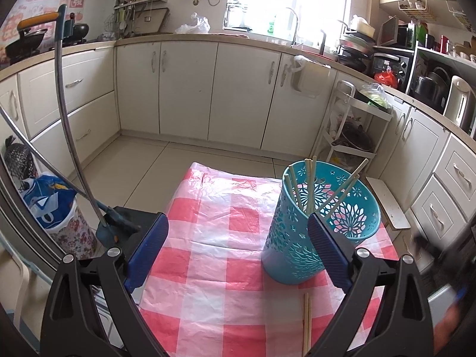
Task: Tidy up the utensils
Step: 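Carry the right tool's chopstick over the basket and open it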
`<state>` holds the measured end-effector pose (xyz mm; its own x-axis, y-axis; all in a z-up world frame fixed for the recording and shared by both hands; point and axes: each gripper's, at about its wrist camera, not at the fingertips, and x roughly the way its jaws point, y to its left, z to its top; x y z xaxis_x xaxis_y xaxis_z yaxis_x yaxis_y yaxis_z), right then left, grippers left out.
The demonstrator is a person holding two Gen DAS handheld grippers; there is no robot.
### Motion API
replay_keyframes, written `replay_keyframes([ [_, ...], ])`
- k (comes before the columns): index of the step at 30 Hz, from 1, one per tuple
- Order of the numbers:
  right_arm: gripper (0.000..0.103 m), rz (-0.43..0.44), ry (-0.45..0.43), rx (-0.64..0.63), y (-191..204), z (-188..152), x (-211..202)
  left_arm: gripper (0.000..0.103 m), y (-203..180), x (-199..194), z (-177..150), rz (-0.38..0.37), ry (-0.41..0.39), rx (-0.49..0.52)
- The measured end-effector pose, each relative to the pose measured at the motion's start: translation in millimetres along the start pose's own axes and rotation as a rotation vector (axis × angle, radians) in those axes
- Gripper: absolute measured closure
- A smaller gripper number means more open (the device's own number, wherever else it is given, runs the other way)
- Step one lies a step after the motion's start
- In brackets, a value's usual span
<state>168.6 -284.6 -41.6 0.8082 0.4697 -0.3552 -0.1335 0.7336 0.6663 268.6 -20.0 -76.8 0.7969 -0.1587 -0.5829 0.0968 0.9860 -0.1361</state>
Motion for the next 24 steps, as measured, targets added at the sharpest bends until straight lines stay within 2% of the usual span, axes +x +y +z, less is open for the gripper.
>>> replay_keyframes([
  [4,0.097,0.003,-0.108,-0.042,25,41,13,0.012,1,0,0,0.004,0.0,-0.007],
  [7,0.097,-0.042,-0.184,-0.064,36,64,33,0.012,3,0,2,0.006,-0.001,-0.017],
  [9,0.097,-0.122,-0.25,-0.108,46,76,51,0.012,5,0,3,0.008,-0.001,-0.023],
  [13,0.097,-0.235,-0.314,-0.171,52,82,82,0.012,10,0,3,0.012,-0.002,-0.033],
  [18,0.097,-0.313,-0.255,-0.219,42,71,109,0.011,14,-1,5,0.011,0.001,-0.044],
  [24,0.094,-0.311,-0.203,-0.257,41,48,102,0.01,12,-2,4,0.009,-0.002,-0.037],
])
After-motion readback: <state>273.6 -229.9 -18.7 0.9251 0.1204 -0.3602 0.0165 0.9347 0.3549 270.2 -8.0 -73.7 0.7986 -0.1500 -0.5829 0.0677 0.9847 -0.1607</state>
